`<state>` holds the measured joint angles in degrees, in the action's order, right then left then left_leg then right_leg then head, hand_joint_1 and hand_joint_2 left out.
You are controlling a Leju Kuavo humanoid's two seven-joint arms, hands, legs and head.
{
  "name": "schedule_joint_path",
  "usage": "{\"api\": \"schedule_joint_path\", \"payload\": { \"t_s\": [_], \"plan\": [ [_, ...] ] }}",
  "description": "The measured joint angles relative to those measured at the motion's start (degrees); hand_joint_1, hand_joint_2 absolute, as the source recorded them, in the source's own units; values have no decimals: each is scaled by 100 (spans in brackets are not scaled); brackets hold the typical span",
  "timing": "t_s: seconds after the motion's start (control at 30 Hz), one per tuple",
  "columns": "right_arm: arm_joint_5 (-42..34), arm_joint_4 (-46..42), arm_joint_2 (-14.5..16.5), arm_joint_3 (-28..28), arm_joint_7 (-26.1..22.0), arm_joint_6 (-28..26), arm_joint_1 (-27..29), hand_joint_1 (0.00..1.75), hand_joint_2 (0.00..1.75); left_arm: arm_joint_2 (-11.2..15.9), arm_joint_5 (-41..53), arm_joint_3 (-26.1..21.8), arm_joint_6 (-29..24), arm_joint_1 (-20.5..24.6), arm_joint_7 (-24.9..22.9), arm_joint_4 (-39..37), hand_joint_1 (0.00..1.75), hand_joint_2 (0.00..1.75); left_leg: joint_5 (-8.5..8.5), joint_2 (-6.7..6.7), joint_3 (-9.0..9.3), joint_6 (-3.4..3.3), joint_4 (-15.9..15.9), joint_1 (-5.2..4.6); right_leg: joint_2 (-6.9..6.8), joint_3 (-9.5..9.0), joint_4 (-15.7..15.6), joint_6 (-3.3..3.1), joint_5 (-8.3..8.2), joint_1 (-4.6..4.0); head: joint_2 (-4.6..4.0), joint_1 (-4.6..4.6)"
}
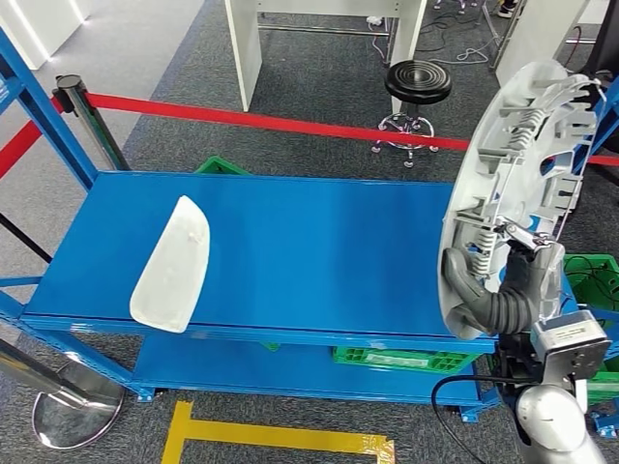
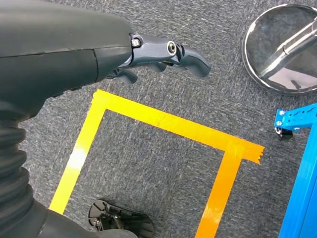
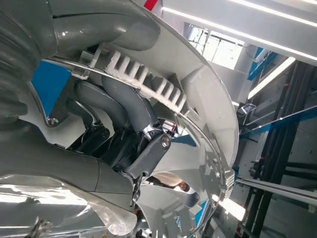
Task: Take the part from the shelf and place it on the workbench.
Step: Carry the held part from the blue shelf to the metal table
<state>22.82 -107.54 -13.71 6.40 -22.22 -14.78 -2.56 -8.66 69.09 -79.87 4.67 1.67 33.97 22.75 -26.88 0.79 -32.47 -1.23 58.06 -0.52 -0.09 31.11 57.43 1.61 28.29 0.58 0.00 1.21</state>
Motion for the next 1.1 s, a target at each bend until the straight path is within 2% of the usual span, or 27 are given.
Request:
{"api": "schedule_joint_path", "payload": {
  "t_s": [0.4, 0.53, 0.6, 0.67, 0.77, 0.8, 0.83, 0.87, 0.9, 0.97, 1.0, 1.03, 1.1],
  "plan": [
    [84, -39, 1, -2, 13, -44, 65, 175, 175, 25, 0, -2, 1, 1, 0, -2, 0, 175, -12, 0, -8, -20, 29, -27, -1, -1, -3, 12, -2, 25, 0, -1],
    [137, -43, 1, -2, 19, -56, 65, 175, 175, 44, 0, -2, 1, 1, 0, -4, 0, 175, -26, 2, -24, -59, 51, -43, -5, -4, -15, 54, -8, 38, 0, -2],
    [153, -65, 1, -2, 24, -65, 65, 175, 175, 47, 0, -2, -1, 3, 0, -5, 0, 175, 3, 9, -8, -110, -5, -33, -11, -1, -14, 89, 8, 41, 0, 0],
    [156, -95, 1, -2, 27, -72, 62, 175, 175, 48, 0, -2, -2, 10, 1, -6, 0, 175, 50, 27, 22, -168, -82, -1, -6, 136, 249, 110, 190, 42, 0, 15],
    [160, -103, 1, -3, 28, -74, 73, 175, 175, 46, 0, -3, -2, 15, 1, -15, 0, 175, 66, 87, 23, -191, -99, 11, 1, 680, 1336, 126, 668, 53, 0, 36],
    [161, -103, 1, -2, 28, -74, 78, 175, 175, 46, 0, -4, -2, 14, 1, -21, 0, 175, 64, 122, 24, -189, -96, 11, 0, 812, 1575, 132, 709, 56, 0, 36],
    [164, -103, 1, -2, 30, -75, 80, 175, 175, 45, 1, -4, -2, 15, 1, -25, 0, 175, 60, 167, 27, -182, -92, 14, 3, 848, 1605, 135, 636, 59, 0, 37],
    [168, -104, 1, -2, 32, -78, 81, 175, 175, 45, 4, -4, -2, 18, 1, -31, 0, 175, 52, 220, 34, -168, -83, 21, 20, 764, 1389, 134, 450, 66, 0, 37],
    [174, -104, 1, -2, 34, -82, 82, 175, 175, 44, 8, -4, -2, 23, 1, -35, 0, 175, 39, 279, 40, -147, -66, 29, 75, 597, 1001, 133, 214, 78, 0, 37],
    [188, -110, 1, -4, 36, -90, 88, 175, 175, 46, 15, -4, -2, 38, 1, -44, 0, 175, 11, 395, 11, -79, -11, 37, 316, 261, 316, 120, -38, 108, 0, 32],
    [195, -116, 1, -5, 38, -90, 96, 175, 175, 48, 17, -4, -3, 45, 0, -46, 0, 175, 8, 451, -21, -40, 15, 43, 405, 171, 151, 111, -53, 114, 0, 30],
    [199, -123, 1, -7, 39, -89, 102, 175, 175, 49, 19, -4, -3, 47, 0, -50, 0, 175, 15, 509, -56, -1, 29, 51, 440, 139, 116, 92, -13, 111, 0, 26],
    [202, -134, 1, -8, 44, -87, 104, 175, 175, 50, 26, -5, -5, 40, 0, -63, 0, 175, 21, 592, -96, 66, 44, 69, 321, 117, 96, 37, -12, 106, 0, 23]
  ]
}}
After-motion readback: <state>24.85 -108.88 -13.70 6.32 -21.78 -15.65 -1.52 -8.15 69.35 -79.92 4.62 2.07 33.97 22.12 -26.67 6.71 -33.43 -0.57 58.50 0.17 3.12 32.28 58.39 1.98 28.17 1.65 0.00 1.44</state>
